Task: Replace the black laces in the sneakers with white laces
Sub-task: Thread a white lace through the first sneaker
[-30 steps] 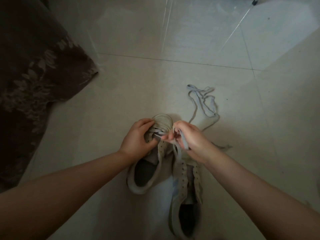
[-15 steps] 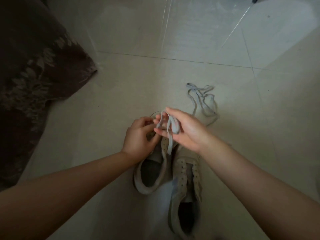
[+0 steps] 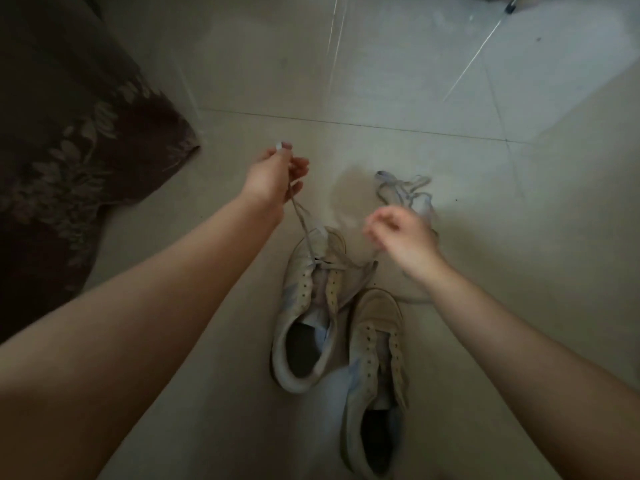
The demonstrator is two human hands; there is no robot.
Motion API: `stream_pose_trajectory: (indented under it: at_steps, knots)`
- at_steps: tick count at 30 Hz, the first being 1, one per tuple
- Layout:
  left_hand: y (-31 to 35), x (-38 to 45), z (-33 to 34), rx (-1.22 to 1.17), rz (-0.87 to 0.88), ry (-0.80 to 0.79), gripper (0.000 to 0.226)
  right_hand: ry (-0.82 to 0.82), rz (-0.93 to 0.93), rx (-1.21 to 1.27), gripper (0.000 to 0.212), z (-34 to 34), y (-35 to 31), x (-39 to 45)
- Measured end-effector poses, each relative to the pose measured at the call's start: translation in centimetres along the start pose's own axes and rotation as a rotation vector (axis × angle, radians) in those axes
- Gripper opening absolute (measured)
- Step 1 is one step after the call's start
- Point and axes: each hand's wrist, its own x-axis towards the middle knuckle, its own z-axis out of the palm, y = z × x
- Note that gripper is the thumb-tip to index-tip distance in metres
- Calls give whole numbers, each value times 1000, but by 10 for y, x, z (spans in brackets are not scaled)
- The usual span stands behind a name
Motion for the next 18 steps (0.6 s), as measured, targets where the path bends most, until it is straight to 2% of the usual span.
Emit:
stream_pose_trajectory:
  at_steps: [1, 3, 6, 9, 11, 13, 15, 16, 17, 18]
  knots:
    - [-1, 1, -3, 61, 53, 16, 13, -116, -42, -170, 6, 3, 8, -7]
    - [-8, 5, -10, 213, 169, 41, 22, -290, -133, -459, 14, 8, 24, -16]
    - [-21, 4, -20, 428, 293, 44, 43, -400, -213, -741, 22, 15, 34, -23]
    - [-34, 4, -31, 796, 268, 99, 59, -482, -238, -925, 24, 17, 35, -23]
    - [-40, 1, -38, 942, 189, 100, 56, -522, -285, -1064, 22, 18, 35, -20]
    - [-48, -8, -44, 1050, 207, 153, 44, -547, -339, -1183, 16, 17, 33, -19]
    - [-56, -22, -49, 1114, 469, 198, 30, -558, -335, -1096, 11, 9, 27, -20]
    - [-60, -31, -51, 1121, 646, 135, 26, -553, -308, -968, 7, 3, 21, -20]
    - [-64, -40, -51, 1113, 774, -1, 25, -546, -277, -816, 4, -3, 15, -20]
    - [-67, -48, -50, 1093, 828, -185, 30, -533, -256, -654, 3, -10, 7, -20]
